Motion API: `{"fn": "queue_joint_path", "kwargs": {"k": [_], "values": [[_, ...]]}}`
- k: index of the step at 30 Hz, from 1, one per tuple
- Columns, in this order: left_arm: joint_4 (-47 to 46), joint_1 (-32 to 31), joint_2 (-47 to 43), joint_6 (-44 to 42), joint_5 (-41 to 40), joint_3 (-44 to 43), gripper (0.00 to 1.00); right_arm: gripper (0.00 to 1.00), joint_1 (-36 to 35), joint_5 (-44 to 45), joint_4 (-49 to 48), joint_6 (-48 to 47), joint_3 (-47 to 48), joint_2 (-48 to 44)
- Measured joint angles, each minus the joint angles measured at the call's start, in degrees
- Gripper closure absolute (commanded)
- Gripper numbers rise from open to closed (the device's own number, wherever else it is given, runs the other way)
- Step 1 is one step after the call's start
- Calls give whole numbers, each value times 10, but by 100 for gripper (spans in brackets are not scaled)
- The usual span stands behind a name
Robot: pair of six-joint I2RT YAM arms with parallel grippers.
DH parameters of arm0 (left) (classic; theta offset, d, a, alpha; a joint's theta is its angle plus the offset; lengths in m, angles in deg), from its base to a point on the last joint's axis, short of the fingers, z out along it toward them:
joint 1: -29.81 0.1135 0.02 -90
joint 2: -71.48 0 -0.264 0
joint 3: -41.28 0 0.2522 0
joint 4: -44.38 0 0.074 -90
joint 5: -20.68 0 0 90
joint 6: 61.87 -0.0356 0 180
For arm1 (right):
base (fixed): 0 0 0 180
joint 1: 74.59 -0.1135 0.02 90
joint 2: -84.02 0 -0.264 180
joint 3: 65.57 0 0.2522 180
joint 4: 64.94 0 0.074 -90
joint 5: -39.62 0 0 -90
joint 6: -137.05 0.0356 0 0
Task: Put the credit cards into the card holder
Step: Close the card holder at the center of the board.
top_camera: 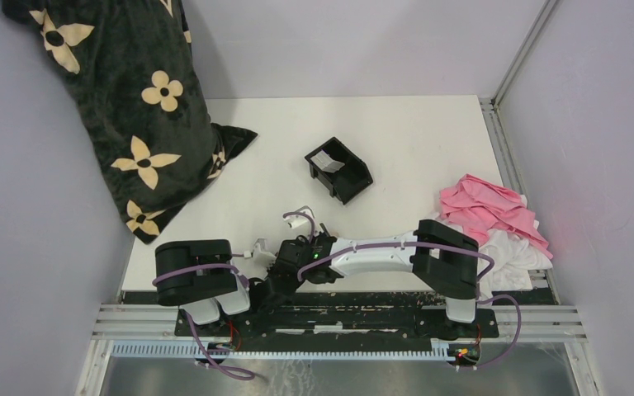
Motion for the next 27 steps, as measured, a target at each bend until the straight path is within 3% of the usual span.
{"fn": "queue_joint_path", "kwargs": {"k": [11,19,27], "values": [[0,0,0,0,0,0,97,66,4,2,10,2,8,21],[-3,0,2,0,0,0,97,79,8,7,13,7,9,27],[-17,0,13,0,0,0,97,81,9,7,13,7,9,27]]}}
